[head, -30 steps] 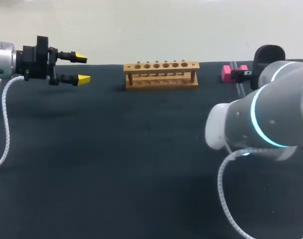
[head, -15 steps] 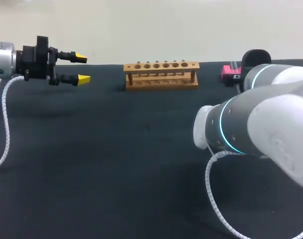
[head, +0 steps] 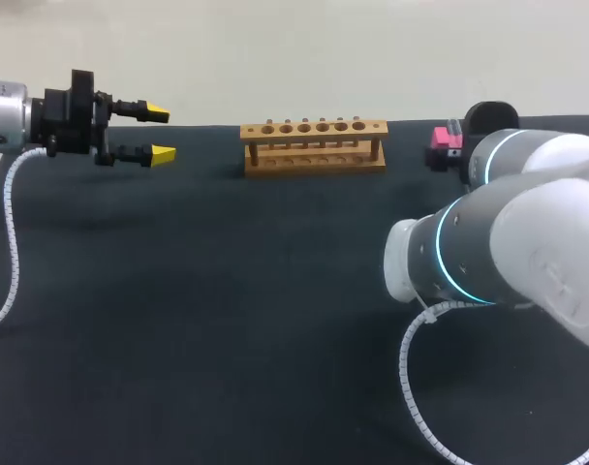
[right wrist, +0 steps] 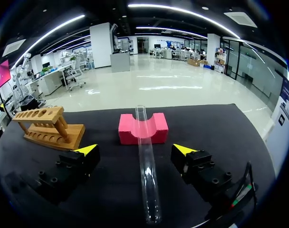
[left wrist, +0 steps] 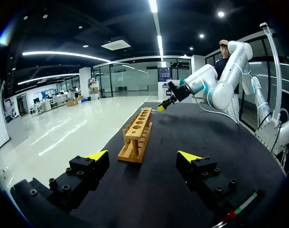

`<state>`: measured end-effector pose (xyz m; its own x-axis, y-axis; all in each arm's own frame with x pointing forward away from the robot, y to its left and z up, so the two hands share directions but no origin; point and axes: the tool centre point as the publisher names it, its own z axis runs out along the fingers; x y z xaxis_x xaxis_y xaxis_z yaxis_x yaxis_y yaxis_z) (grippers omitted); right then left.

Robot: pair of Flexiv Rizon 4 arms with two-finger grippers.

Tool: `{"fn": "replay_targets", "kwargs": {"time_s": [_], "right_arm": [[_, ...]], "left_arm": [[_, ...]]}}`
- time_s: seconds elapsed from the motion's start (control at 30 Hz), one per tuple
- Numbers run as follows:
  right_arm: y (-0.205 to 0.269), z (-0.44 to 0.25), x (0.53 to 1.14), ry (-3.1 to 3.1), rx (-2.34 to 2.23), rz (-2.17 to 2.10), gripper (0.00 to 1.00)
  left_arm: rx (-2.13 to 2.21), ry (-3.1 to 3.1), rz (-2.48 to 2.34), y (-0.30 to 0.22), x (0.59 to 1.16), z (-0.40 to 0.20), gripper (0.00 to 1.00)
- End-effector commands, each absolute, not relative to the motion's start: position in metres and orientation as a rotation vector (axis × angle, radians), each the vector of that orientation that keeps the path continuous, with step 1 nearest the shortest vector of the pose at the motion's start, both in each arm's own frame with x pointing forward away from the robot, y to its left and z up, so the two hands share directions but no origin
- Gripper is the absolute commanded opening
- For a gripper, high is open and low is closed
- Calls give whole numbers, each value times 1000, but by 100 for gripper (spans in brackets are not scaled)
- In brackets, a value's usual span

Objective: Grasp the test tube, adjust it, and insert it.

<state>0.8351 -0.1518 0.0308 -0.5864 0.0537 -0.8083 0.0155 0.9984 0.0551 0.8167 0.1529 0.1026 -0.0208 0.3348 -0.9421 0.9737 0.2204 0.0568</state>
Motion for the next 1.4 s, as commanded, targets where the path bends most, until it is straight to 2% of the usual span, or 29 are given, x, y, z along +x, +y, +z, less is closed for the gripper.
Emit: {"fn": "replay_targets", "kwargs": {"time_s": [0.03, 0.57, 0.6, 0.73, 0.83, 0.9, 1.1, 1.17, 1.4], "right_arm": [[-159, 23, 841, 2194, 8, 130, 100], [-162, 6, 849, 2222, -39, 164, 100], [-163, 5, 850, 2223, -40, 164, 96], [-164, 3, 852, 2227, -49, 163, 97], [-165, 2, 853, 2229, -54, 165, 90], [-165, 1, 854, 2231, -57, 167, 89], [-164, -2, 857, 2236, -65, 171, 78], [-165, -4, 858, 2238, -66, 171, 78], [-166, -8, 860, 2248, -68, 166, 65]], "left_arm": [[1281, 1535, -841, 153, 817, 102, 100], [1281, 1535, -841, 153, 817, 102, 100], [1281, 1535, -841, 153, 817, 102, 100], [1281, 1535, -841, 153, 817, 102, 100], [1281, 1535, -841, 153, 817, 102, 100], [1281, 1535, -841, 153, 817, 102, 100], [1281, 1535, -841, 153, 817, 102, 100], [1281, 1535, -841, 153, 817, 102, 100], [1281, 1535, -841, 153, 817, 102, 100]]}}
